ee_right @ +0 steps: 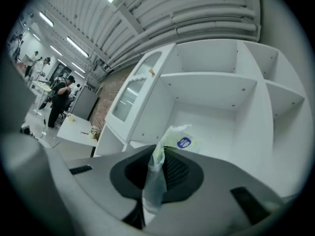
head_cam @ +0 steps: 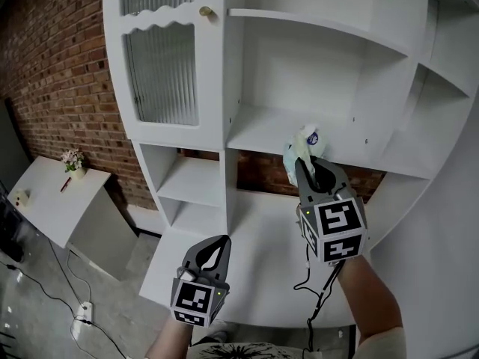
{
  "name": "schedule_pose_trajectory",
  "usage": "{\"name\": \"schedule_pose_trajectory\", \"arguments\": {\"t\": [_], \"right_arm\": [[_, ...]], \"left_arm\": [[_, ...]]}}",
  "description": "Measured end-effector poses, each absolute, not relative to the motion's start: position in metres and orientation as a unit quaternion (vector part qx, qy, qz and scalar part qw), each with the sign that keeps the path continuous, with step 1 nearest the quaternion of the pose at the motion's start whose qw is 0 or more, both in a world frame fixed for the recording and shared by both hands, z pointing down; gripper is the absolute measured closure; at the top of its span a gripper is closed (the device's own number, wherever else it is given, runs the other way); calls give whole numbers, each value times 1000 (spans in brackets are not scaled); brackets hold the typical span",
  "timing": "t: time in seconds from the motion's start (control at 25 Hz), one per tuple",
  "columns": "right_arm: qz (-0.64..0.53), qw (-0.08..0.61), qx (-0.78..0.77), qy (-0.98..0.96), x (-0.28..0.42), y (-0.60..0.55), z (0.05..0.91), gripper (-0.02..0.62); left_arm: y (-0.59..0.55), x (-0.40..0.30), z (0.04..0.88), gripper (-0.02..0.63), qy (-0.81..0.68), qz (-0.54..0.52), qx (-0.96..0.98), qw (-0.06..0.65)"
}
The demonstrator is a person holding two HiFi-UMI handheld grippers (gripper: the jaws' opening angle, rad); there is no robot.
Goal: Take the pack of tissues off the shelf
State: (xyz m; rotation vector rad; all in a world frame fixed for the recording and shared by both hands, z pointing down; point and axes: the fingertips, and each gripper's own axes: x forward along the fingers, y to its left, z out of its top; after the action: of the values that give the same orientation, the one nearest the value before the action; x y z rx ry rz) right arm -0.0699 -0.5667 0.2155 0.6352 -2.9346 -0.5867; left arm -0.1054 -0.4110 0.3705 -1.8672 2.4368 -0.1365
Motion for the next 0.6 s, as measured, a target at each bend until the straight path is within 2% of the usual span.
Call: {"name": "schedule_pose_trajectory", "arguments": {"t": [0.28, 0.6], "right_arm": [[-153, 62, 177, -970, -19, -532, 298, 568], [-71, 106, 194, -973, 30, -528, 412, 568]], "left_arm": [[-413, -64, 393, 594, 789, -49, -612, 8], [-404, -47, 424, 594, 788, -60, -612, -24]]}}
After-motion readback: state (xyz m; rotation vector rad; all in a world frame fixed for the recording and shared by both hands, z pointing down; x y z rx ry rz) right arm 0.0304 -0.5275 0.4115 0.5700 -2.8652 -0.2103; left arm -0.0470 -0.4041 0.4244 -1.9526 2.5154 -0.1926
